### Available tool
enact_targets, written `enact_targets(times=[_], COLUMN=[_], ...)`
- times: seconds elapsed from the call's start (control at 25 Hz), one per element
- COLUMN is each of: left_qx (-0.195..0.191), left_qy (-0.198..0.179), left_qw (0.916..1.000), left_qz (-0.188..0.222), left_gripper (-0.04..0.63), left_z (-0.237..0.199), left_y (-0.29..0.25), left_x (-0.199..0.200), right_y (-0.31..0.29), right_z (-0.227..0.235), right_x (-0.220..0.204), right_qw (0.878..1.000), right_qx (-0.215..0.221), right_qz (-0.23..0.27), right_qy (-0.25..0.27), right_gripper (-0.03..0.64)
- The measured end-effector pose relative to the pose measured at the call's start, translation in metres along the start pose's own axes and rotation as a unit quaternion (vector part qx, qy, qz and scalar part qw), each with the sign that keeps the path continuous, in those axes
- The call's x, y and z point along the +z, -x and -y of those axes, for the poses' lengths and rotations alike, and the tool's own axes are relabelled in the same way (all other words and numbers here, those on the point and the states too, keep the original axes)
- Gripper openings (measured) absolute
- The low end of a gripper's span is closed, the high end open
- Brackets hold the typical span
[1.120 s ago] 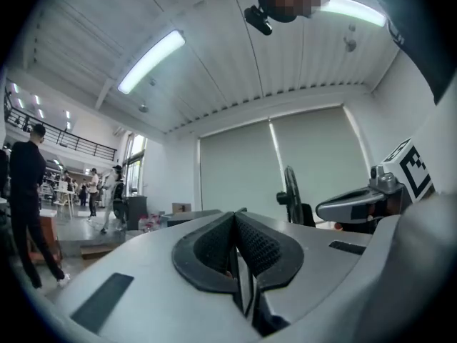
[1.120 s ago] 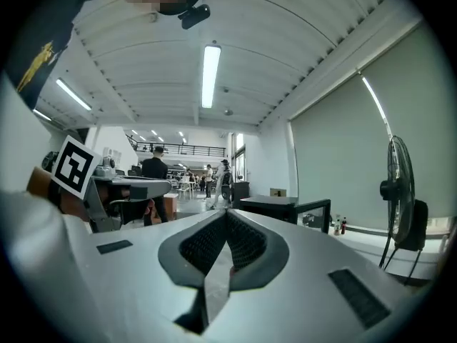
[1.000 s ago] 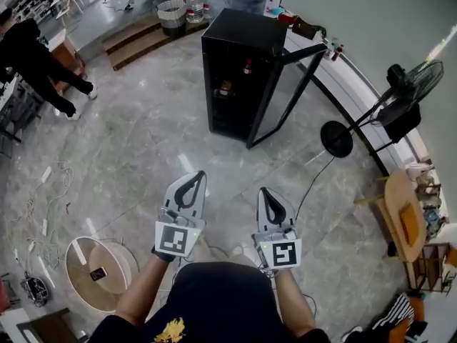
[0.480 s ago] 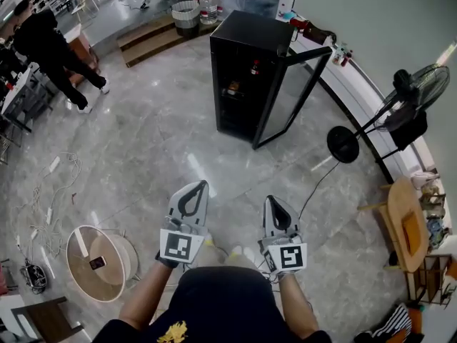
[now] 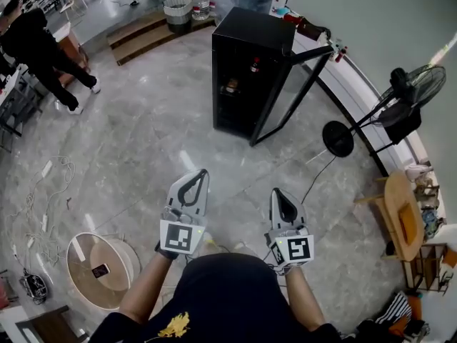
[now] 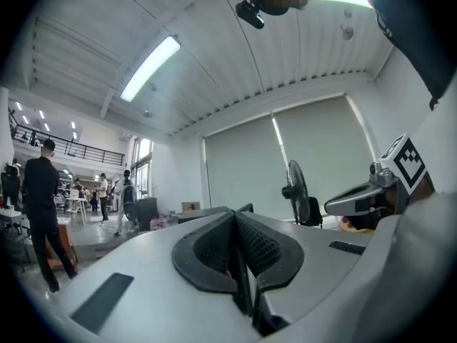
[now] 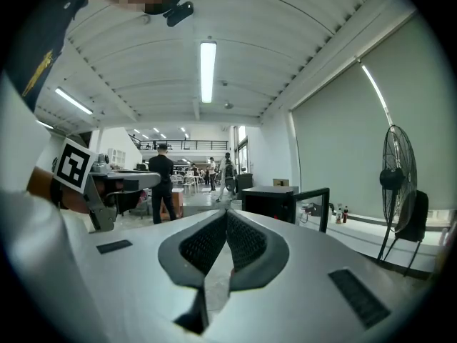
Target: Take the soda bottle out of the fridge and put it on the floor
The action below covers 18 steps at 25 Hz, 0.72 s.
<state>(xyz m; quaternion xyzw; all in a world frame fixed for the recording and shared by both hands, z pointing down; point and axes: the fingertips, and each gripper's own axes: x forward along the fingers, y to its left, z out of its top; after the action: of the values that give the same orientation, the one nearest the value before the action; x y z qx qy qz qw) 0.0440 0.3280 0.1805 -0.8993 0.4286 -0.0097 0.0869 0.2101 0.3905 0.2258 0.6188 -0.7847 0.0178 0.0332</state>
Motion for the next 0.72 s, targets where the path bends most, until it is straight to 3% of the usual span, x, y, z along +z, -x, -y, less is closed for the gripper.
enact_targets(times=[0.32,0.48,0.72], left_qx=[-0.035,-0.037,-0.03], left_qy=[0.021,0.038,0.045], left_qw=[0.9992,0.9986,0.9984], left_qz=[0.0,0.008,-0.013], left_gripper=[0.017,0.017,0.017], left_z=[-0.037,-0.047,-0.063], left_y=[-0.015,-0.026,-0.057], left_x=[-0.021,-0.027,-0.043], right_y=[-0.029,-0.048,-0.091], right_z=[-0.018,-0.017,0.003], right_x=[0.011,0.012,0.008], right_qw=[0.999,0.998,0.998], right_qx=[-0.034,-0.044,-0.041], right_qz=[-0.005,-0.007,0.002], right_qy=[0.036,0.05,0.045], right_gripper=[-0.003,-0.003,-0.003])
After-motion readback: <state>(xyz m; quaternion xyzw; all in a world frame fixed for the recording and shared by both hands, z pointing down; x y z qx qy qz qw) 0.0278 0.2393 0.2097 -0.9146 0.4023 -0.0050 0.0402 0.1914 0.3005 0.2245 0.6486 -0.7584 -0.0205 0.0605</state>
